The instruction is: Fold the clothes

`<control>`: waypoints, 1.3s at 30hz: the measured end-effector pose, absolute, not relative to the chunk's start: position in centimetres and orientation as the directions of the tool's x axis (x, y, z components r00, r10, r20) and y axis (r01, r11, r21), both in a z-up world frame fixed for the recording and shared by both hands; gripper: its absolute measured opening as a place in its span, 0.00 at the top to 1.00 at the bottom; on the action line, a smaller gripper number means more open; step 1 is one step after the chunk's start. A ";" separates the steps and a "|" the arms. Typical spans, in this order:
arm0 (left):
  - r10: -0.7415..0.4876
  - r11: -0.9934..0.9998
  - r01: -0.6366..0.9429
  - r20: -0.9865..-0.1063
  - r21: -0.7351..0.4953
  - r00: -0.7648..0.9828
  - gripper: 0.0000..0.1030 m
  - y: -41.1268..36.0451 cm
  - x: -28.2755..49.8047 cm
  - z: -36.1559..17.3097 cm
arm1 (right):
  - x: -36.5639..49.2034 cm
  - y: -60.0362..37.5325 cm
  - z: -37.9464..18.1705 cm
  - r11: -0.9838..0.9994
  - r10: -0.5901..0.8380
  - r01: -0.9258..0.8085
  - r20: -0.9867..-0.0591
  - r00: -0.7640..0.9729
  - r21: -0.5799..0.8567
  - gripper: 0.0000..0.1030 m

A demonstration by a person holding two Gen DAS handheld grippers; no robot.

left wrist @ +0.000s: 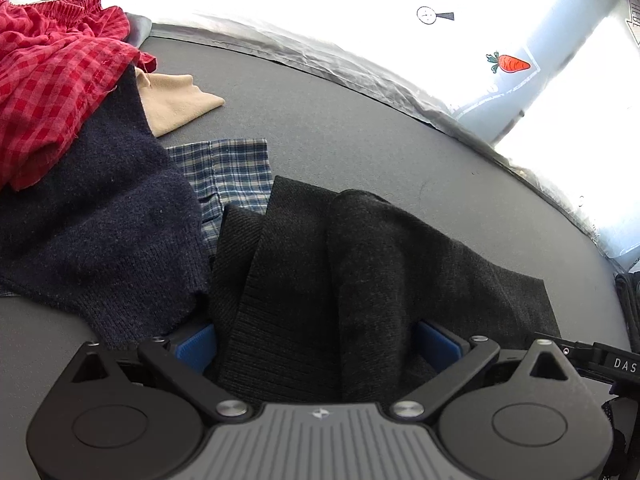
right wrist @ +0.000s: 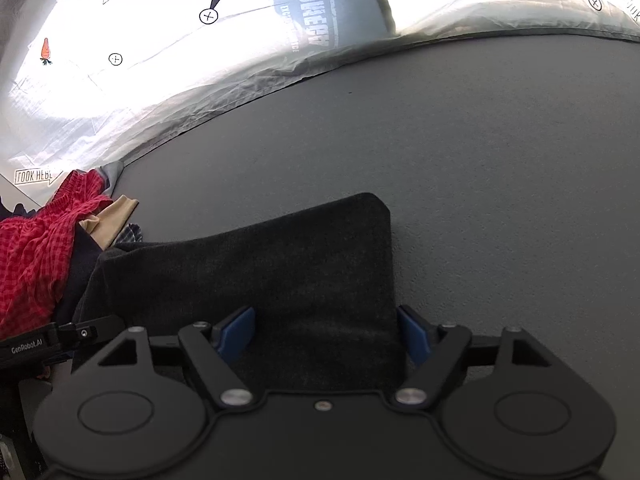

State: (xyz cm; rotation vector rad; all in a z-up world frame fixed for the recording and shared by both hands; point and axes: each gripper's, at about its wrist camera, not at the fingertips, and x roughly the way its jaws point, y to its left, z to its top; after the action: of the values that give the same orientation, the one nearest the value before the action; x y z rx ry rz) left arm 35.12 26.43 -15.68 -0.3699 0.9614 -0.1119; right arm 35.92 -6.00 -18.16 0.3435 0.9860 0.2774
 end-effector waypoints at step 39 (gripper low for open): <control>-0.656 0.749 0.505 -0.380 -0.429 0.652 0.77 -16.2 23.4 3.7 | 15.6 -42.9 0.0 0.643 0.225 0.080 -0.288 0.931 0.761 0.81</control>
State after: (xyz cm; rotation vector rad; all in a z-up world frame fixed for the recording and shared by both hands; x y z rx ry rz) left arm 23.42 -16.15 3.70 -0.2978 0.5461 -0.6701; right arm 15.64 -42.93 -0.04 0.8732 0.3767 0.0850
